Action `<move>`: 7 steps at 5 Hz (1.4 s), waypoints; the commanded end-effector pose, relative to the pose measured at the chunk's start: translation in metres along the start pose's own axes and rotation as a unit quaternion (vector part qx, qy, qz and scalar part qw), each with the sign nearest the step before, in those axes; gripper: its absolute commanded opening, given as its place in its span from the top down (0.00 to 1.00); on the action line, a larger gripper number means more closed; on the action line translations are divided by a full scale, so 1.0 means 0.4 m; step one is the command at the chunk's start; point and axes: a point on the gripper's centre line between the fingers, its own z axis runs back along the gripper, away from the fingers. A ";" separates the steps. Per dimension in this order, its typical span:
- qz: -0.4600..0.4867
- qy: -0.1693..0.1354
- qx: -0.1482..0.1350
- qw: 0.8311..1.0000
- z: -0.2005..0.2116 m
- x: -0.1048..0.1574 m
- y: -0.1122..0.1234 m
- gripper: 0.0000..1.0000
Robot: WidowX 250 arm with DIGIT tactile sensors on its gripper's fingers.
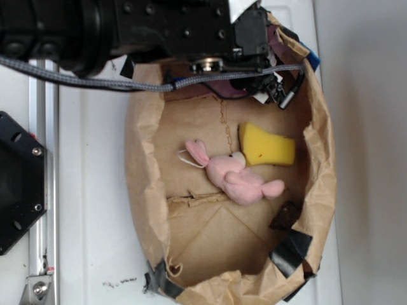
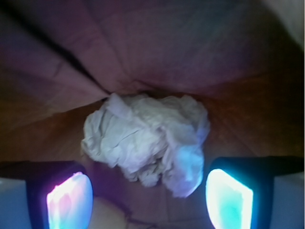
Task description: Grab the white paper.
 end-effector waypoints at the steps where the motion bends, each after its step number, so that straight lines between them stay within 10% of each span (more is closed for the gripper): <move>1: 0.006 -0.019 -0.004 1.000 0.011 0.040 0.002 0.00; 5: -0.069 -0.045 -0.034 0.996 -0.059 0.084 -0.024 0.00; 6: -0.056 -0.045 -0.039 0.997 -0.059 0.087 -0.021 1.00; 7: -0.059 -0.046 -0.040 0.996 -0.055 0.081 -0.020 1.00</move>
